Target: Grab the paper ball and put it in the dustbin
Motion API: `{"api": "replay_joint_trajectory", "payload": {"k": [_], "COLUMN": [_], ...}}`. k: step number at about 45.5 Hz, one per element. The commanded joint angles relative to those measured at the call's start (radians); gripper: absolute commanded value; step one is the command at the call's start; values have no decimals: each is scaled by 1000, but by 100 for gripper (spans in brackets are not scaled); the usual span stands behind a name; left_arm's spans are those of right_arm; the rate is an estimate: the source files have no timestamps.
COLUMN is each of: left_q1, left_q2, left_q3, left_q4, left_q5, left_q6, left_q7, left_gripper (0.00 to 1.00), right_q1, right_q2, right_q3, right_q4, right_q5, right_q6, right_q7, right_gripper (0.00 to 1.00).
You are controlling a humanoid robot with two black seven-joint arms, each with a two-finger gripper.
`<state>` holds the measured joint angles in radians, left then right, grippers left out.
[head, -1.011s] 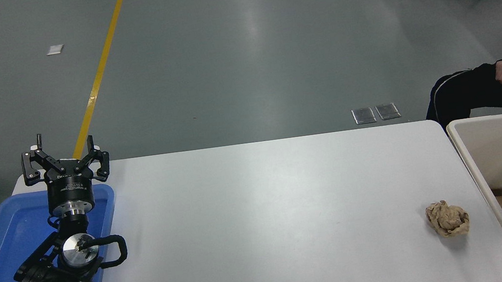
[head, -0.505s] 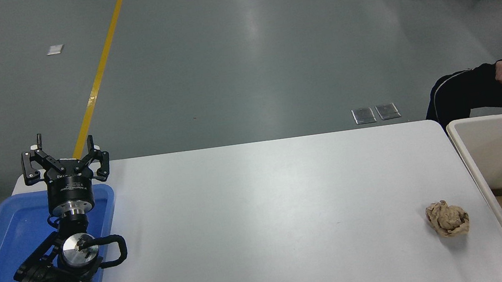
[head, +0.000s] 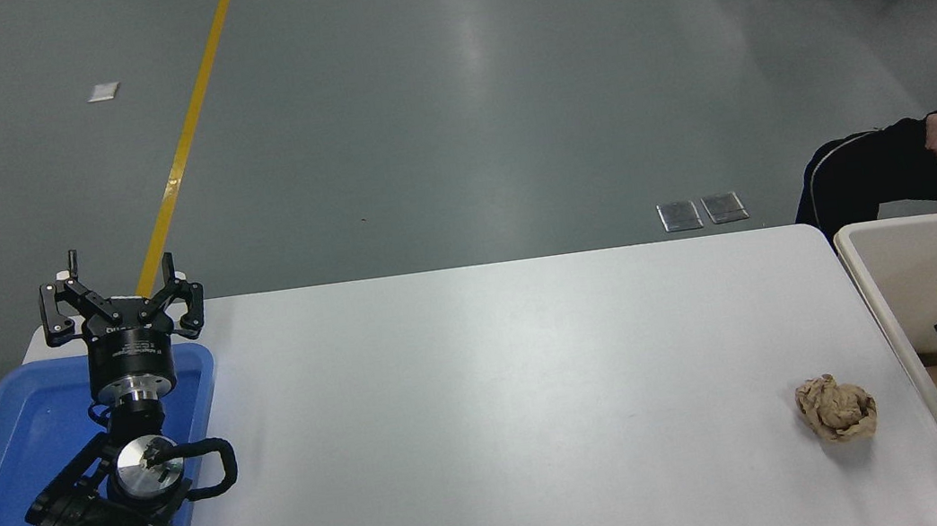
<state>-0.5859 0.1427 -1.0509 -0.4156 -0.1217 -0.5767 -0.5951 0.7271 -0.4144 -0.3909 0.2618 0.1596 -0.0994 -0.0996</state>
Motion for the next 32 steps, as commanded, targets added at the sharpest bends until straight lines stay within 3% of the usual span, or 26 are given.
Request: {"api": "replay_joint_trajectory", "payload": {"k": [1, 3, 7, 9, 10, 20, 32], "left_q1": [0, 0, -2, -2, -2, -2, 0], "left_q2": [0, 0, 0, -2, 0, 0, 0], "left_q3": [0, 0, 0, 0, 0, 0, 0], "left_q4": [0, -2, 0, 0, 0, -2, 0], "left_q5": [2, 2, 2, 2, 2, 2, 1], "left_q6": [-2, -2, -2, -2, -2, -2, -2], "left_q7": [1, 1, 1, 1, 1, 1, 1], "left_gripper": [99, 99, 99, 99, 99, 99, 99], "right_q1": [167, 221, 362, 438, 481, 899, 1210], "right_q2": [-173, -202, -230, -228, -227, -182, -17], "right_q3": [-83, -143, -305, -405, -449, -749, -807], "right_q4": [315, 402, 517, 556, 576, 944, 1041], "right_q5": [15, 15, 15, 15, 17, 17, 15], "right_q6": [-5, -8, 0, 3, 3, 44, 282], "right_q7": [-3, -3, -3, -2, -3, -3, -3], "right_gripper": [0, 6, 60, 97, 100, 100, 100]}}
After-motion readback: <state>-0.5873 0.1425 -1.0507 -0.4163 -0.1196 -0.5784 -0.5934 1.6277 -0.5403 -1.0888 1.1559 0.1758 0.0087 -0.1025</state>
